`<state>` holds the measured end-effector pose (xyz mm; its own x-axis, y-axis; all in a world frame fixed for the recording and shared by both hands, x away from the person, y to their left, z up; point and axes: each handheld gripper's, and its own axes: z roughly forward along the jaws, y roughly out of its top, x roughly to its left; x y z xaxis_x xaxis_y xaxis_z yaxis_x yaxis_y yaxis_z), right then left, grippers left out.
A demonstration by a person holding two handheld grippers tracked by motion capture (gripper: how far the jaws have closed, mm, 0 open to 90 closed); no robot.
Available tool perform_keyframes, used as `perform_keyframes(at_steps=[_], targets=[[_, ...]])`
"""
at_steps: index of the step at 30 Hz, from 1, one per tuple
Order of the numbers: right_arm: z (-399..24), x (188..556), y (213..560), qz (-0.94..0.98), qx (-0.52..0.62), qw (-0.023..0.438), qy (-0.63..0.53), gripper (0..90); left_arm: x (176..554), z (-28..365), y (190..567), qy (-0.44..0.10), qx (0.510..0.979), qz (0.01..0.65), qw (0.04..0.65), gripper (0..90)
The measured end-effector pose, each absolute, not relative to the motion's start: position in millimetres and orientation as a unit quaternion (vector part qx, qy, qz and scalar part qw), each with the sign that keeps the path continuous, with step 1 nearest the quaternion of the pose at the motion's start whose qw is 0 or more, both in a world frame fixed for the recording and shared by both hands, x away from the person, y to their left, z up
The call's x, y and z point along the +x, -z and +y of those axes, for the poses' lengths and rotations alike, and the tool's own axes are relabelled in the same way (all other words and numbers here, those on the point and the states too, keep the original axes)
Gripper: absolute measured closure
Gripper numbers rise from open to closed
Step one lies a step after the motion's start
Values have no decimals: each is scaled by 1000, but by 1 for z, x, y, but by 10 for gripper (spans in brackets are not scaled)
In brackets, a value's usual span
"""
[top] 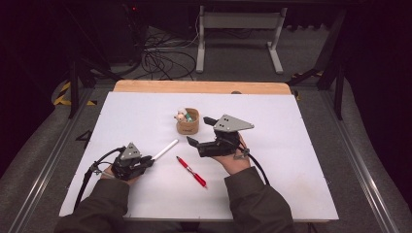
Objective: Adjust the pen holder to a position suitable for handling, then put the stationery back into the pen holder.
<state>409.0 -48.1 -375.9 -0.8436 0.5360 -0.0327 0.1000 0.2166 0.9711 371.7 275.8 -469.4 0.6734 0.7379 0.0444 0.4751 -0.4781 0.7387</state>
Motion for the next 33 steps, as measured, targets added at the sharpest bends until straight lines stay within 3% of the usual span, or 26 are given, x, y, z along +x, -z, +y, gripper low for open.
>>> perform_keyframes(at_steps=[9, 20, 33], targets=[[-47, 409, 377, 765, 197, 197, -581, 137, 369, 272, 464, -179, 844, 347, 369, 786], [-37, 402, 383, 805, 109, 258, -523, 152, 360, 267, 436, -184, 832, 321, 413, 785], [-23, 394, 392, 834, 25, 312, -455, 241, 349, 258, 410, -162, 820, 303, 458, 786]])
